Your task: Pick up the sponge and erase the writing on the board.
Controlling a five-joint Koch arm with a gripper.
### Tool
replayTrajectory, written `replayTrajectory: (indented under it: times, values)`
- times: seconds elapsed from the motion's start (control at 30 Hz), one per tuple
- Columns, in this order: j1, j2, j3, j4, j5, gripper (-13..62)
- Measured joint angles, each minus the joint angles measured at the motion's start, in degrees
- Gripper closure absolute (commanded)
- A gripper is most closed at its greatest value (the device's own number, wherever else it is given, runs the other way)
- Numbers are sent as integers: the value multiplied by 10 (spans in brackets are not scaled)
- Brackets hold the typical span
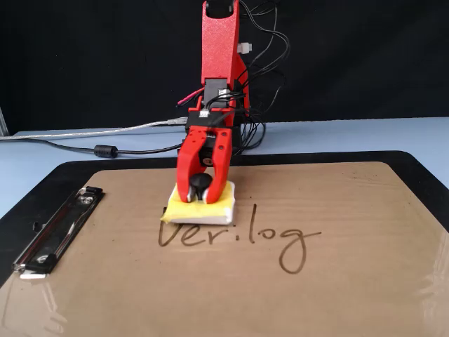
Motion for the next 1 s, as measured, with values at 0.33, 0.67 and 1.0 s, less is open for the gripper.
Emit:
replayTrajectory:
  times: [0.33,0.67,1.0]
  values:
    - [23,-266,-297,-10,-6,571]
    - [62,110,96,12,-5,571]
    - [63,-289,-318,-27,-6,571]
